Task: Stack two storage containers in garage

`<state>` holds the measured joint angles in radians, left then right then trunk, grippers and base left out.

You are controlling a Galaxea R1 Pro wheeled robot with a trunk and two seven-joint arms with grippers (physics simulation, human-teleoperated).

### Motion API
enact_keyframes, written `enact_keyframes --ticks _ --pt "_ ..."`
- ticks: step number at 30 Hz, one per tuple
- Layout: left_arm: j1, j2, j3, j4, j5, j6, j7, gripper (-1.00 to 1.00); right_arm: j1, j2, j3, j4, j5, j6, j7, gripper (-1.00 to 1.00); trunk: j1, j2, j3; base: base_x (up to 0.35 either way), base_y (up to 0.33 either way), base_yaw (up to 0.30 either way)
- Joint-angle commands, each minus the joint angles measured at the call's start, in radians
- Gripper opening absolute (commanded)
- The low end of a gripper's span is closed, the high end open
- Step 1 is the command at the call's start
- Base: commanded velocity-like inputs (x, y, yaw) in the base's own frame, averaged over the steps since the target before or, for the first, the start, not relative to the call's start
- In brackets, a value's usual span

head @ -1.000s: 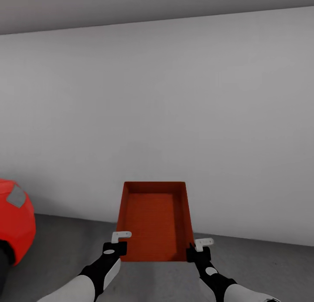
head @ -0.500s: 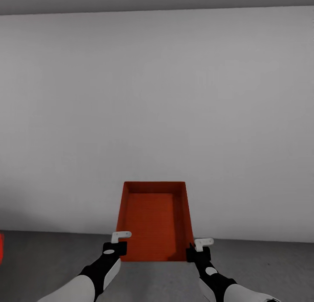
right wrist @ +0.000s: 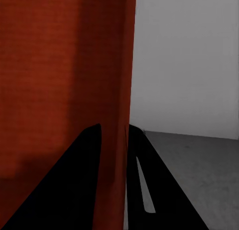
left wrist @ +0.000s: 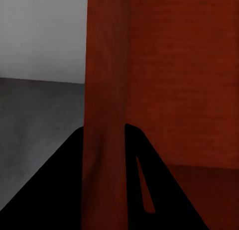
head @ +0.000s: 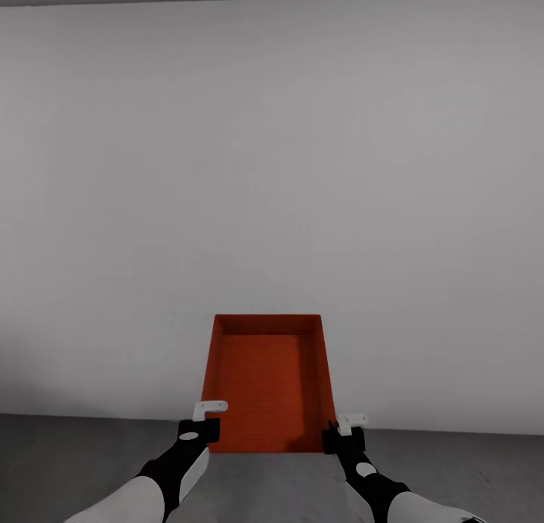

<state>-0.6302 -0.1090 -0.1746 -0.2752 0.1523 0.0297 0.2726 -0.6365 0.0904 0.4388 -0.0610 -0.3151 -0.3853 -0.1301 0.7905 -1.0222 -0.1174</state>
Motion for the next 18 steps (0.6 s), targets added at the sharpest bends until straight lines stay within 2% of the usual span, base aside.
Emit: enact_keyframes --ticks 1,18 --pt "-0.002 0.016 0.068 -0.006 0.0 0.004 0.01 -1.0 0.0 -0.001 -0.008 0.007 -0.001 -0.001 0.0 -1.0 0.001 -0.001 -0.001 0.317 0.097 0.0" --pt "-0.002 0.016 0.067 -0.007 0.0 0.003 0.01 -1.0 0.0 -0.001 -0.008 0.007 -0.001 -0.001 0.0 -1.0 0.001 -0.001 -0.001 0.308 0.095 0.0"
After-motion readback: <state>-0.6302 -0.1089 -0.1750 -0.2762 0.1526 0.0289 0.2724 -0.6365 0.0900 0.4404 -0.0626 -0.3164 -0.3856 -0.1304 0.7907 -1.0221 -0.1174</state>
